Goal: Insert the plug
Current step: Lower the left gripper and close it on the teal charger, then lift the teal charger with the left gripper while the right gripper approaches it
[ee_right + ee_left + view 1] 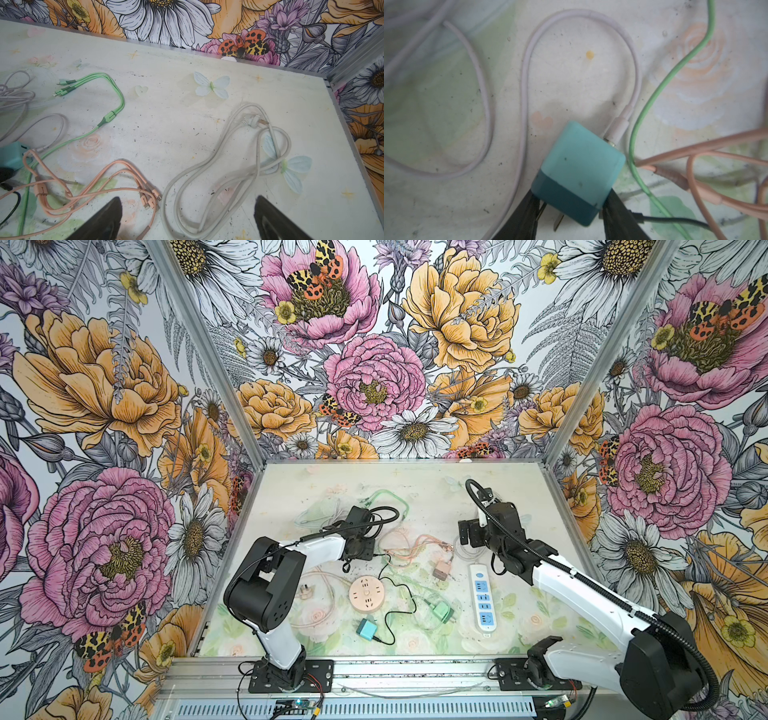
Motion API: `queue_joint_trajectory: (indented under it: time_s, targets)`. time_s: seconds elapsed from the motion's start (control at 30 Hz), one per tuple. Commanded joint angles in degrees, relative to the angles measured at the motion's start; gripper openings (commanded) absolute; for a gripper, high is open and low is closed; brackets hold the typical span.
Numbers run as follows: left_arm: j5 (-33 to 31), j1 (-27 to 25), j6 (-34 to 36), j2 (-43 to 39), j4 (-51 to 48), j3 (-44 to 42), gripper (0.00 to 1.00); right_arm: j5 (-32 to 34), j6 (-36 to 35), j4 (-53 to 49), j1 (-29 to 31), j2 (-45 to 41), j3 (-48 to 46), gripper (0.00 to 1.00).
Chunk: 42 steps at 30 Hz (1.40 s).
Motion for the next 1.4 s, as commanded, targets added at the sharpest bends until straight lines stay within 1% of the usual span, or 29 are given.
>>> queue_joint_trajectory:
  time_s: [0.0,0.07,0.2,0.33,0.43,0.53,0.67,0.77,0.8,0.87,0.9,0.93,0.97,1.03,1.1,1.23,1.3,1.37]
  targets:
    - [2.8,0.6,1.3,-3.1,2.7,-0.5,0.56,-1.2,0.7,0.1,0.5,-0.5,1.1,0.99]
    - [3.1,0.9,2.3,-3.1,1.0,0.7,0.60,-1.5,0.8,0.0,0.6,-0.2,1.4,0.99]
    - [1.8,1.0,4.2,-1.8,-2.6,3.6,0.61,-1.8,1.0,0.0,0.7,0.2,1.7,0.99]
    - [1.9,1.1,5.2,0.5,-5.7,6.1,0.61,-1.8,1.0,-0.2,0.9,0.5,1.7,0.99]
    - [2.9,1.1,5.0,1.8,-5.7,6.5,0.61,-1.6,0.8,-0.3,0.9,0.3,1.7,0.99]
    - [1.5,1.1,4.3,3.0,-6.4,7.5,0.61,-1.3,0.4,-0.3,0.9,0.7,1.9,0.99]
    - [2.3,0.9,3.7,4.5,-7.2,8.7,0.60,-1.5,0.2,-0.4,1.1,1.6,2.5,0.99]
    - [1.5,0.1,3.9,5.3,-7.2,8.9,0.59,-1.6,0.1,-0.4,1.0,2.3,2.8,0.99]
    - [1.2,-0.1,3.8,5.6,-7.0,9.0,0.58,-1.6,0.1,-0.4,1.1,2.6,3.0,0.99]
    - [3.4,-0.2,4.3,6.5,-7.1,9.6,0.44,-1.7,0.2,-0.4,1.1,3.2,3.2,0.99]
    - [4.2,-0.3,4.1,6.5,-7.1,9.7,0.41,-1.8,0.2,-0.4,1.1,3.4,3.3,0.99]
    - [4.9,-0.3,3.8,8.6,-7.0,9.9,0.39,-2.0,0.3,-0.4,1.1,3.7,3.4,0.99]
    - [5.5,-0.4,3.4,9.2,-6.9,9.8,0.39,-2.1,0.4,-0.4,1.3,3.8,3.5,0.99]
    - [7.1,-0.7,3.3,9.6,-6.5,9.7,0.32,-2.2,0.4,-0.3,1.3,3.9,3.5,0.99]
    - [7.2,-1.1,2.8,9.4,-6.2,9.3,0.30,-2.2,0.4,-0.5,1.3,3.7,3.5,0.99]
    - [5.0,-2.0,1.8,8.0,-5.3,7.6,0.30,-2.0,0.4,-0.6,1.4,3.0,3.3,0.99]
    - [3.4,-2.5,1.4,7.7,-4.7,6.4,0.24,-2.3,0.7,-0.6,1.4,2.7,3.3,0.99]
    - [2.0,-2.7,0.9,3.9,-3.6,4.8,0.21,-3.4,1.1,-0.7,1.4,2.4,3.4,0.99]
